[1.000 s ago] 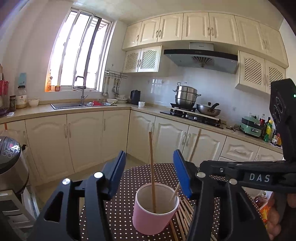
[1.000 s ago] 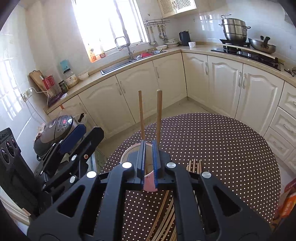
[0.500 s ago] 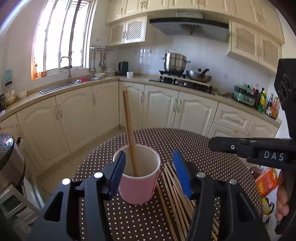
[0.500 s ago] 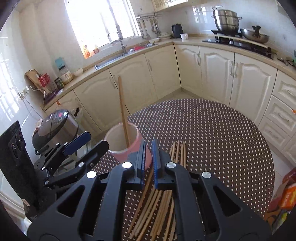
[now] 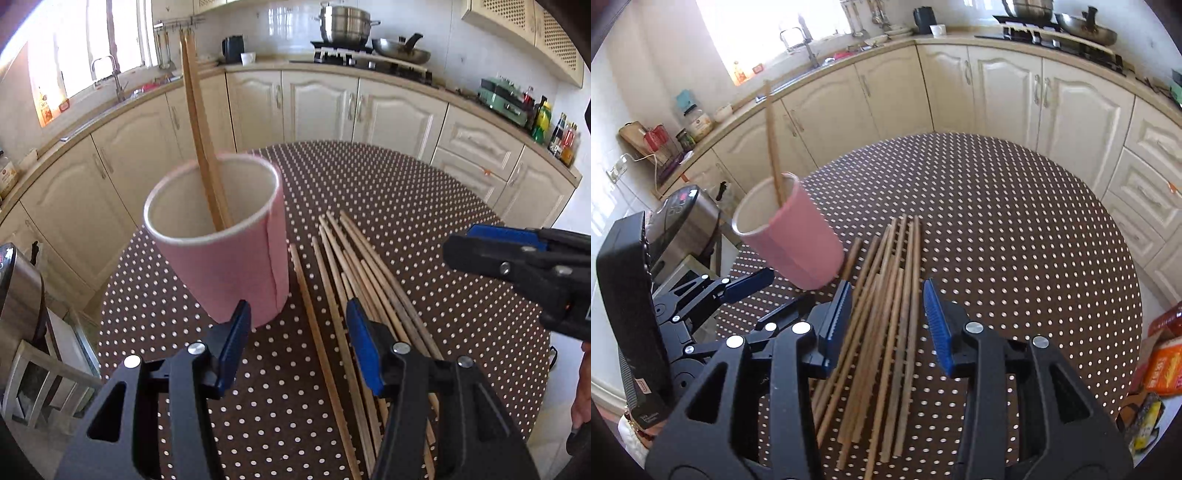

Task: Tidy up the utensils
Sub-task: 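Return both tools to the pile and close each on another chopstick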

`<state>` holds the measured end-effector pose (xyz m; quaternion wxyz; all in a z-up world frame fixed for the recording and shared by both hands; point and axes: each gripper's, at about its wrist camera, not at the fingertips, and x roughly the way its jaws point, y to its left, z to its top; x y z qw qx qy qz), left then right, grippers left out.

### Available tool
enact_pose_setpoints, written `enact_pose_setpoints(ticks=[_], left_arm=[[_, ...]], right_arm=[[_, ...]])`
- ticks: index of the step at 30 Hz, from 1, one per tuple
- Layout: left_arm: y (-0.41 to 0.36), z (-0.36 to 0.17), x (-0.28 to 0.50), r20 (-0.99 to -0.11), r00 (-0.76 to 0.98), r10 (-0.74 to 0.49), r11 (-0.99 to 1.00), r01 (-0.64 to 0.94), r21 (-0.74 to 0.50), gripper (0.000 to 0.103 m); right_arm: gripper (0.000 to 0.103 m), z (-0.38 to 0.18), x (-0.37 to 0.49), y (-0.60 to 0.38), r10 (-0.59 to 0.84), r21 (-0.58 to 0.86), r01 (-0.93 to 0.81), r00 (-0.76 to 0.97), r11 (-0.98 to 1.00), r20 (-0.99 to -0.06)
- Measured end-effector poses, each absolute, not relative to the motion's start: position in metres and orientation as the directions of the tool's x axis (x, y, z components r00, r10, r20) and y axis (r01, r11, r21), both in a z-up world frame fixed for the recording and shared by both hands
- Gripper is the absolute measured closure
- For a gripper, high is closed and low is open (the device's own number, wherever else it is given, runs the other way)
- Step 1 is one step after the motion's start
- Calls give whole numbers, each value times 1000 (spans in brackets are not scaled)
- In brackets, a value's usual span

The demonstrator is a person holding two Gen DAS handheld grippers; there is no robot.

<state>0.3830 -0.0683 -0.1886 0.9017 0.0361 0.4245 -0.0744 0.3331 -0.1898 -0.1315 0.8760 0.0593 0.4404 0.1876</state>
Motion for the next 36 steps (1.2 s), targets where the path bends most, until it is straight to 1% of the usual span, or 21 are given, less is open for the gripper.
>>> enact_pose_setpoints(ticks=[1,7,12,16,18,21,23,30,36], left_arm=[[-68,-192,385,-780,618,-101,987,162,0,51],[-73,-215,407,-839,536,-90,988,152,-9,70],[-79,-231,419,-860,502,-90,990,142,-21,74],[-80,-236,425,-862,500,-81,991,131,-18,90],[-78,-237,427,-862,500,-86,992,122,-29,95],[-79,-240,426,-857,506,-93,992,122,-36,96],[-77,-240,426,-854,511,-100,992,119,-45,96],[-61,-238,411,-855,501,-132,989,123,-81,97],[-55,-238,412,-861,485,-154,987,120,-109,97]], right_arm=[[63,-135,335,-191,380,272,-273,536,923,-753],[63,-156,342,-199,379,284,-257,497,924,-780],[63,-167,348,-199,384,291,-262,465,920,-797],[63,-173,351,-196,381,283,-271,446,920,-810],[63,-177,355,-193,374,275,-275,435,921,-819],[63,-183,360,-188,368,268,-281,411,922,-834],[68,-186,363,-183,358,256,-289,395,923,-846],[69,-193,380,-168,309,205,-288,381,935,-871],[71,-197,394,-151,238,133,-284,379,950,-894]])
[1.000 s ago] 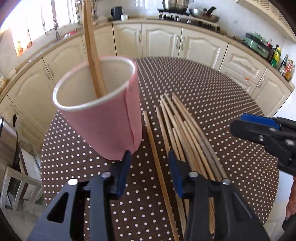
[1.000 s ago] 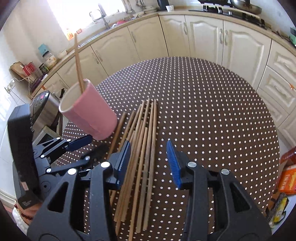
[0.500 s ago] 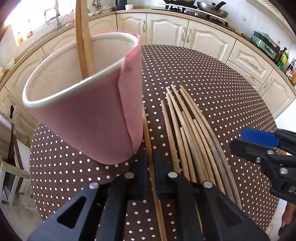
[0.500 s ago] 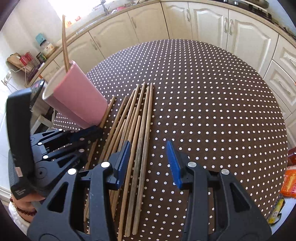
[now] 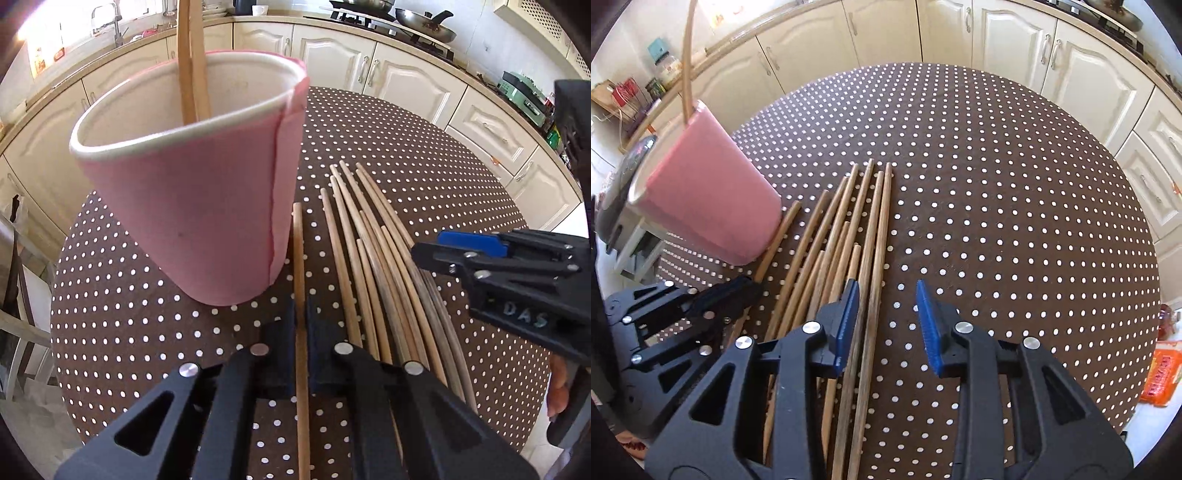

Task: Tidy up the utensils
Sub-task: 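Return both tools to the pile and close each on another chopstick, then lift both held chopsticks upright and carry them over the pink cup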

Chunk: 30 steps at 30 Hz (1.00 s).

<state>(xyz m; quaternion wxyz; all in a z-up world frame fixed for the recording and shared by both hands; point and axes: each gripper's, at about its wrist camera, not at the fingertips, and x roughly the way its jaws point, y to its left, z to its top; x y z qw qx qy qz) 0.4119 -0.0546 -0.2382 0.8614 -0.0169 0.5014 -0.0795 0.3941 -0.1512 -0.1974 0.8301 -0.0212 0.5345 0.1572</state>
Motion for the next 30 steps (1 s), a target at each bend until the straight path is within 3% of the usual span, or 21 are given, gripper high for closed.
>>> enact_pose_setpoints(ticks=[16,23,30], left_arm=[[-64,-237,451,-891,433,-134,989,112,-95,97],[-72,-239,456,-886,445,-128,989,122,-81,97],[-58,-240,440,-870,463,-169,984,121,-127,97]], right_arm=[[79,-200,432,-129,188,92,-311,293,946,-937],[95,-204,435,-114,119,18,-322,298,946,-947],[97,-210,424,-131,187,87,-306,315,948,-930]])
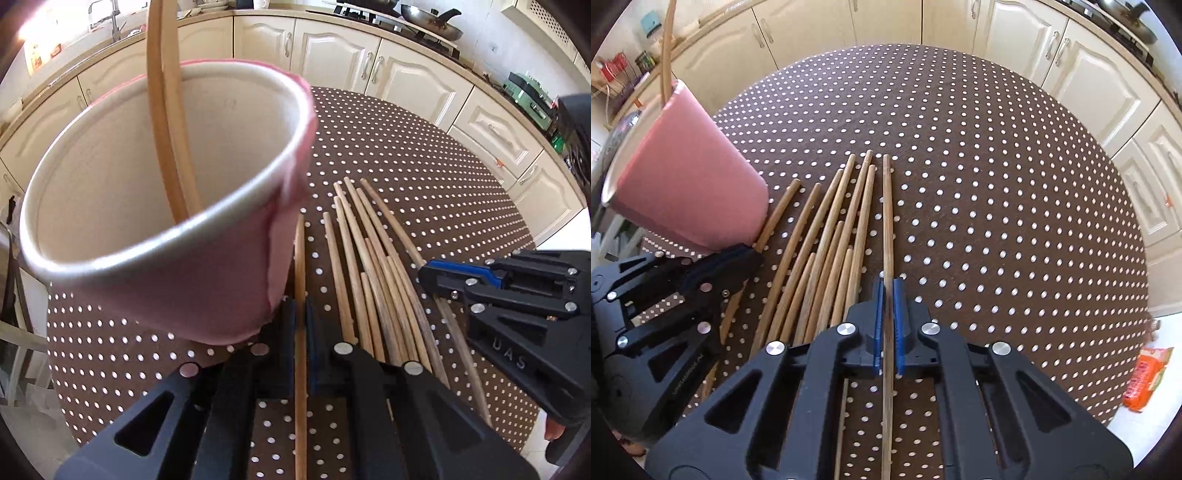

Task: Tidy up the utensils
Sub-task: 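Lift both held chopsticks upright and carry them over the pink cup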

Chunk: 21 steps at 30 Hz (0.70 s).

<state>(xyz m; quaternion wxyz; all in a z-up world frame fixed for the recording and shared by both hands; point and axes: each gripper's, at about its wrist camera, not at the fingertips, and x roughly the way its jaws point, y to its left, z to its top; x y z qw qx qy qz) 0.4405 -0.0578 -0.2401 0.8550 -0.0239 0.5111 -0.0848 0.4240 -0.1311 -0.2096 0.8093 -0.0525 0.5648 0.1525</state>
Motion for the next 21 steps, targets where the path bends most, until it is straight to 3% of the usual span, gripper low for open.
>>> enact_pose_setpoints(ticks=[21], left_arm=[[-36,-150,358,-637,691,-343,939,268,-215,97]], right_arm=[[97,-130,352,-170,392,229,-355,507,906,-768]])
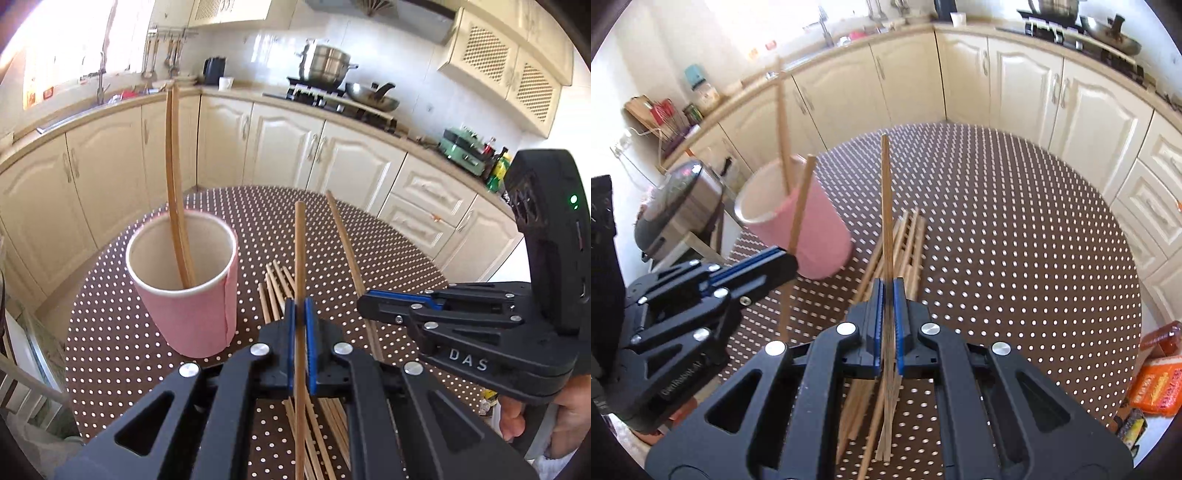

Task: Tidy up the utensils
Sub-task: 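Lift both held chopsticks upright and carry them over the pink cup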

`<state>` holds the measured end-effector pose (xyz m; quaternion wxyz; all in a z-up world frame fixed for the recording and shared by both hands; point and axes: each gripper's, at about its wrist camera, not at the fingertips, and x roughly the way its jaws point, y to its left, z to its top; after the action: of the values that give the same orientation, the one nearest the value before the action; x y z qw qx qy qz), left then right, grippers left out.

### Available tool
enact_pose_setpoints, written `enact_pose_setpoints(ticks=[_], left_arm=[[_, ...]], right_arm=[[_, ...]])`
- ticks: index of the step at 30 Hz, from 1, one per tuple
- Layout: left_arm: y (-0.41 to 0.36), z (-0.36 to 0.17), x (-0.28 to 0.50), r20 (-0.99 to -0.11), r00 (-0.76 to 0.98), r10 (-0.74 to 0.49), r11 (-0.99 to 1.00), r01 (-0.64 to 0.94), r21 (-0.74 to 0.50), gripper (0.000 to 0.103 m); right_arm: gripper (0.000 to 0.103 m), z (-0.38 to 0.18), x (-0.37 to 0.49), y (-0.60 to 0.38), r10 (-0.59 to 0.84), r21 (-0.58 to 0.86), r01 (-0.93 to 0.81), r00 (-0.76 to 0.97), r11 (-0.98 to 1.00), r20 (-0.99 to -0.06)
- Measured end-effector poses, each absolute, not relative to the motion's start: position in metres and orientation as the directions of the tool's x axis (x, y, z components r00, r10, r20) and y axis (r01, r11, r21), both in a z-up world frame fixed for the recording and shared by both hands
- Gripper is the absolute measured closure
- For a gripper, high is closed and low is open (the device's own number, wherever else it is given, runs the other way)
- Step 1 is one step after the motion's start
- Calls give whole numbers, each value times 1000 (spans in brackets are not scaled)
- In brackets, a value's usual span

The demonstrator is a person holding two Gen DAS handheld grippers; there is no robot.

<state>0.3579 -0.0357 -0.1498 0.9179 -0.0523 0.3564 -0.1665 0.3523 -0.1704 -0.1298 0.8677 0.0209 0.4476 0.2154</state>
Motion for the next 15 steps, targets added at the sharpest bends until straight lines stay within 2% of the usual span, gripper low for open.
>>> enact_pose_setpoints(ticks=[7,15], left_arm=[[-34,-120,342,-564,742,-362,932,292,-214,97],[-23,-86,328,-432,825,-363,931,303,-203,97]], right_arm=[[97,-91,328,-162,427,228,-386,579,894,-694],[97,-58,315,-145,463,221,-427,624,877,-629]])
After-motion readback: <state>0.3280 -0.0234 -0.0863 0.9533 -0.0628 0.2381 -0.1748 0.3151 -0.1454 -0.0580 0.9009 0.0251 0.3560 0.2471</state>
